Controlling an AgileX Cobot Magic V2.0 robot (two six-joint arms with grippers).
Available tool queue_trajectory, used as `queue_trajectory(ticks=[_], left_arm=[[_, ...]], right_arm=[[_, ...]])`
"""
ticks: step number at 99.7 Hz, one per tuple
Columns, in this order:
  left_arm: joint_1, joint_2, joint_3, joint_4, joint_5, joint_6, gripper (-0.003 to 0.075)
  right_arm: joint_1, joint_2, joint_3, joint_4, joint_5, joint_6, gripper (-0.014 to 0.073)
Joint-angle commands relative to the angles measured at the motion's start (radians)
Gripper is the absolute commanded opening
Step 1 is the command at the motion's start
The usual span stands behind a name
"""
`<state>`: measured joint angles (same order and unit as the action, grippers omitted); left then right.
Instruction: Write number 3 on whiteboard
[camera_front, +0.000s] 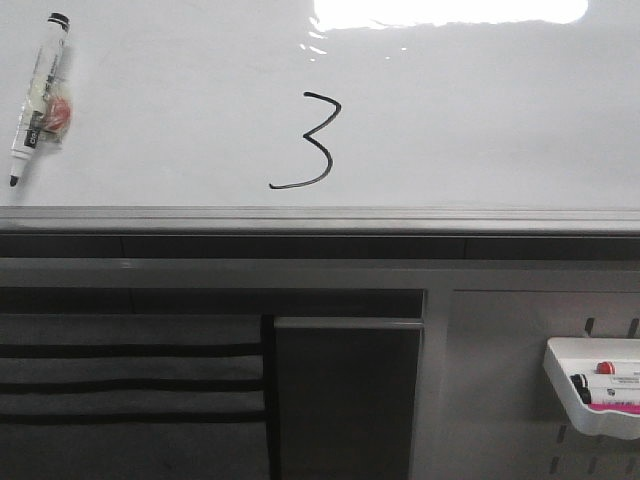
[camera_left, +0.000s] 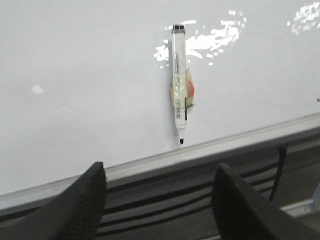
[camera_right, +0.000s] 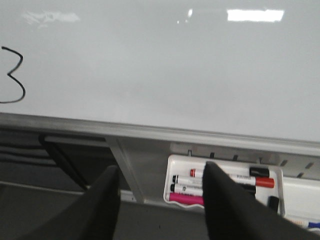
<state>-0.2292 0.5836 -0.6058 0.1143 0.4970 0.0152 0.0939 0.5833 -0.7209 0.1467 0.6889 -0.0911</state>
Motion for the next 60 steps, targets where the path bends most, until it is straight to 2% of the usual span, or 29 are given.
queue_trajectory(ticks=[1, 12, 25, 36, 60], left_arm=[[0.002, -0.052, 0.034, -0.009, -0.175, -0.05, 0.033], [0.002, -0.081, 0.095, -0.009, -0.28, -0.05, 0.0169], [0.002, -0.083, 0.128, -0.022, -0.398, -0.05, -0.002], [0.002, -0.083, 0.133, -0.107, -0.435, -0.05, -0.002], [0.002, -0.083, 0.133, -0.107, -0.433, -0.05, -0.002]], right_arm=[[-0.005, -0.06, 0.021, -0.003, -0.158, 0.001, 0.0209], [-0.005, -0.133, 0.089, -0.003, -0.241, -0.039, 0.0061], [-0.005, -0.197, 0.149, -0.003, -0.3, -0.072, -0.0067], [-0.005, -0.201, 0.179, 0.001, -0.273, -0.066, -0.0069], [-0.005, -0.201, 0.221, 0.001, -0.187, -0.066, -0.0069]])
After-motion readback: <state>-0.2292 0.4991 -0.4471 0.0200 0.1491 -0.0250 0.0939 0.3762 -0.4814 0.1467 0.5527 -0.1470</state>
